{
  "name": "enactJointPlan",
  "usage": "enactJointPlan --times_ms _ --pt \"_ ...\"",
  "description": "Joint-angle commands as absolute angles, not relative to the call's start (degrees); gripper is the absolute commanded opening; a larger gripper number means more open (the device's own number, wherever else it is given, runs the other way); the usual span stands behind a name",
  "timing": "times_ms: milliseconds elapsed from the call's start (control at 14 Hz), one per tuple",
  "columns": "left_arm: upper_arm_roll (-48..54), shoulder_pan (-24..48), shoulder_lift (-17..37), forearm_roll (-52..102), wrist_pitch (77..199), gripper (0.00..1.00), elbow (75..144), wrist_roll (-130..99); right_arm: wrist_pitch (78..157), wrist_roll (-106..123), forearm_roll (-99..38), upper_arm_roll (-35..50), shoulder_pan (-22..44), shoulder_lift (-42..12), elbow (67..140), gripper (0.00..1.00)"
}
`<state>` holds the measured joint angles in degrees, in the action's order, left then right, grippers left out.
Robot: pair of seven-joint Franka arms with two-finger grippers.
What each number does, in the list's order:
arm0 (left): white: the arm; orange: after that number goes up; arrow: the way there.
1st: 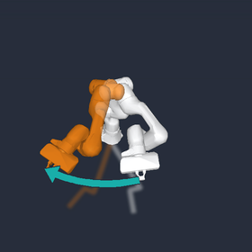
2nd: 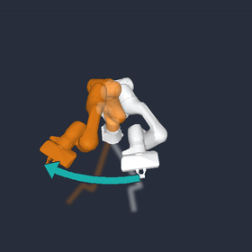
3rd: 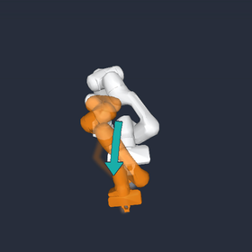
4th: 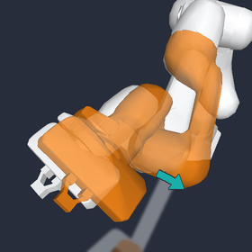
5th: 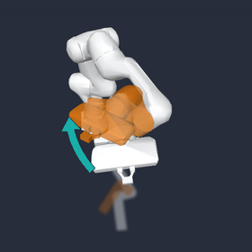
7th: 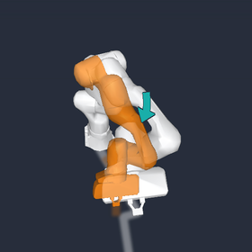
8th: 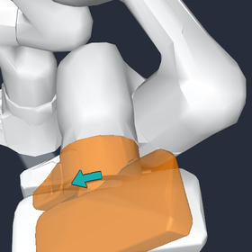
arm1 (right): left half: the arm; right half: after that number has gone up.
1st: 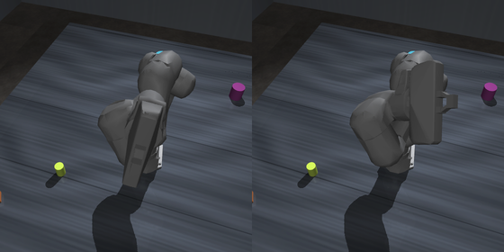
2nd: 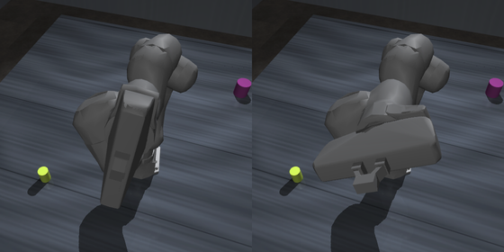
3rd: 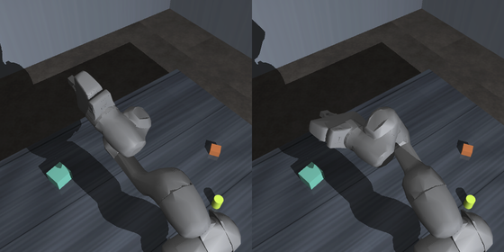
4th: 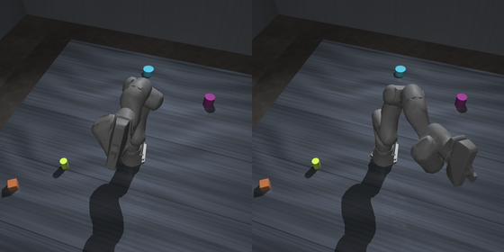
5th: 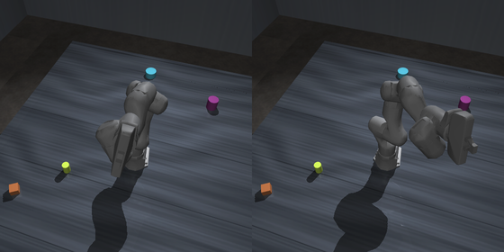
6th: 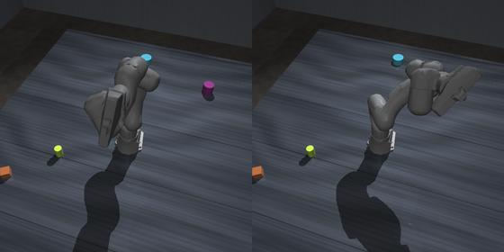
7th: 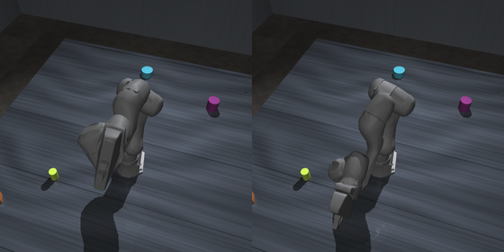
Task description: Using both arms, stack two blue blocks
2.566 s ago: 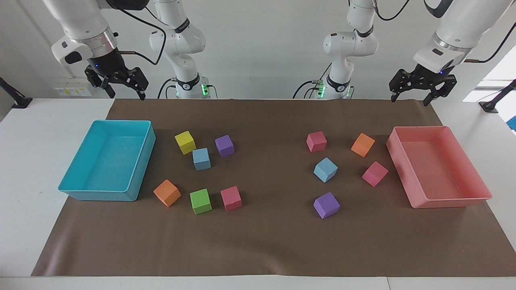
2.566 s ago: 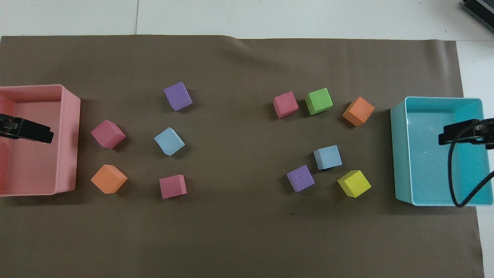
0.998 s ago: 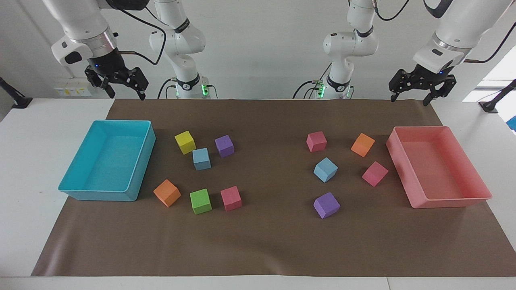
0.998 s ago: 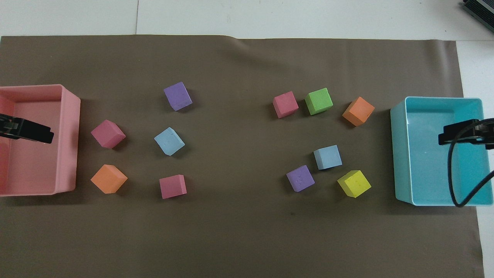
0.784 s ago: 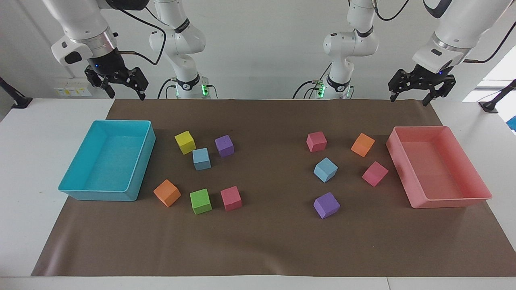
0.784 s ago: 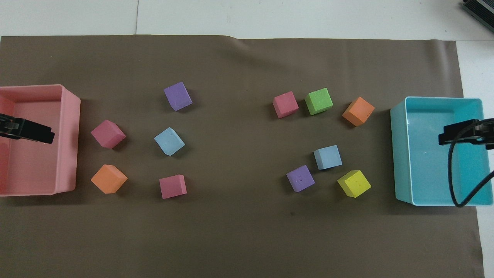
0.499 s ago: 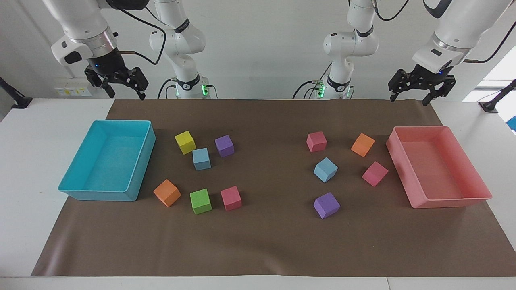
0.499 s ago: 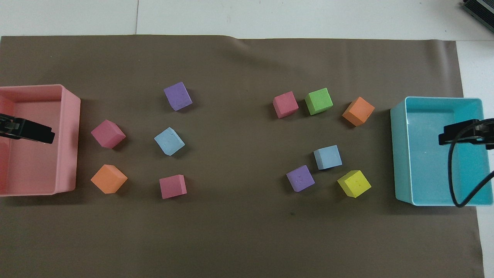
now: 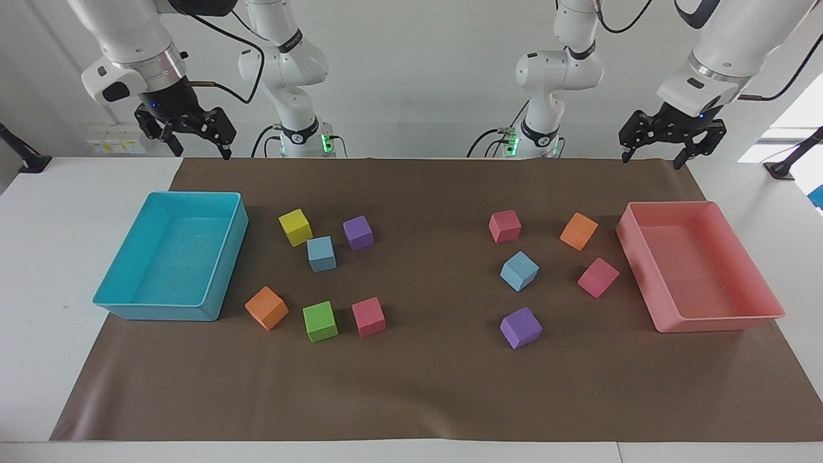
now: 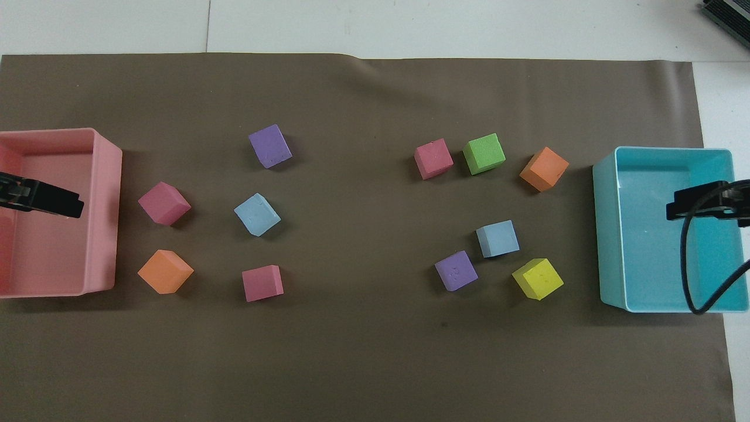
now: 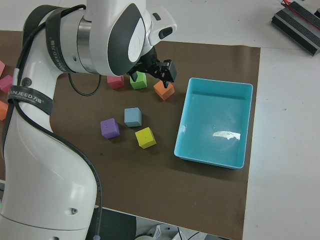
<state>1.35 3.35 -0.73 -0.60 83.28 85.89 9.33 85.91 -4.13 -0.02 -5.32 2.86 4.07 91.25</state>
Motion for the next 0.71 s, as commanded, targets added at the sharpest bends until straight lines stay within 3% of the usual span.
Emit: enactJointPlan --times_ms 0,641 --pt "1.5 3.0 -1.7 0.1 83.0 1.00 86.9 10.0 86.3 -2.6 1.5 -5.2 2.6 5.4 92.9 1.00" --pt "1.6 3.0 -1.7 0.1 83.0 1.00 86.9 10.0 86.4 -2.6 1.5 -5.3 2.6 5.7 93.3 1.00"
